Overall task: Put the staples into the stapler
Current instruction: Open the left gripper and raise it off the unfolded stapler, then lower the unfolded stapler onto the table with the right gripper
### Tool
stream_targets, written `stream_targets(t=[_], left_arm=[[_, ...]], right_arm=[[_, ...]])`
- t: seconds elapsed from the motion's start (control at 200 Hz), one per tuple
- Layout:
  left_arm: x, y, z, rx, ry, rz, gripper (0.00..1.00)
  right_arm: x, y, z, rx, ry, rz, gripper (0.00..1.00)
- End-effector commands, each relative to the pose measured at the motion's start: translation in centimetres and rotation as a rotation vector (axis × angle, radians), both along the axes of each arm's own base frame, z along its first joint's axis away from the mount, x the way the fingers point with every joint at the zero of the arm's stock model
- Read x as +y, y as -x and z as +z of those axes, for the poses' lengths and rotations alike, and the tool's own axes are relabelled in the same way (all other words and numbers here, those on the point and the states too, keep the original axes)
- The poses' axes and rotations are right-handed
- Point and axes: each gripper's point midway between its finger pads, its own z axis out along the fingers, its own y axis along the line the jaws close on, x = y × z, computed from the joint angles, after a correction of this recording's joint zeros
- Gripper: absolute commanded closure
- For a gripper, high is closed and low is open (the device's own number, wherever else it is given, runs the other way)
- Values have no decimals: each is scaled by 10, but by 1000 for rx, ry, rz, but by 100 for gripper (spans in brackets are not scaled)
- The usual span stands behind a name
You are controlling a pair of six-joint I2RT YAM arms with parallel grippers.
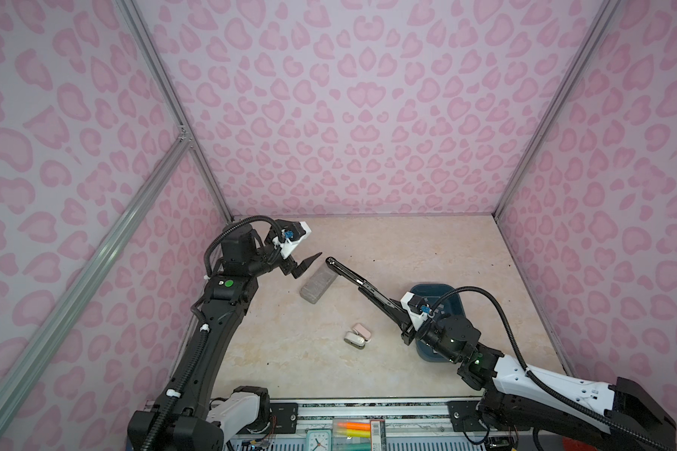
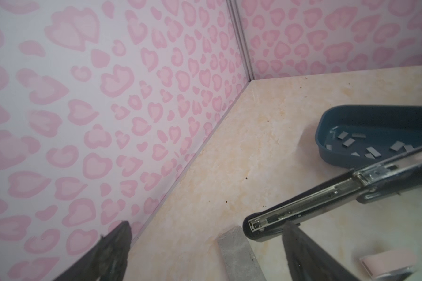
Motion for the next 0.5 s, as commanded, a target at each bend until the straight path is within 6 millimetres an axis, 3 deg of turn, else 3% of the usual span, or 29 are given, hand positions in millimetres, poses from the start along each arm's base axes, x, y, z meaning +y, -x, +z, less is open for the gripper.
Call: stream_targets(t=[0.0,0.08,0.2,0.26,0.36,0.495], left_arm=[[25,-19,76,34,364,219,3],[29,-20,101,103,536,247,3],[28,-19,109,249,781,235,3],[22,-18,96,358,880,210,3],[16,-18,54,592,985,240,3],[-10,1,9,656,926,200,3]], right_arm=[[-14,-20,21,24,-86,-150,100],[-16,-26,19,52,-64,-190,100],[-22,-34,11,77,-46,-251,100],[-23,-37,8,91,-38,-270,100],[-22,-39,7,125,-36,-283,100],[-29,-42,7,172,-58,-336,100]])
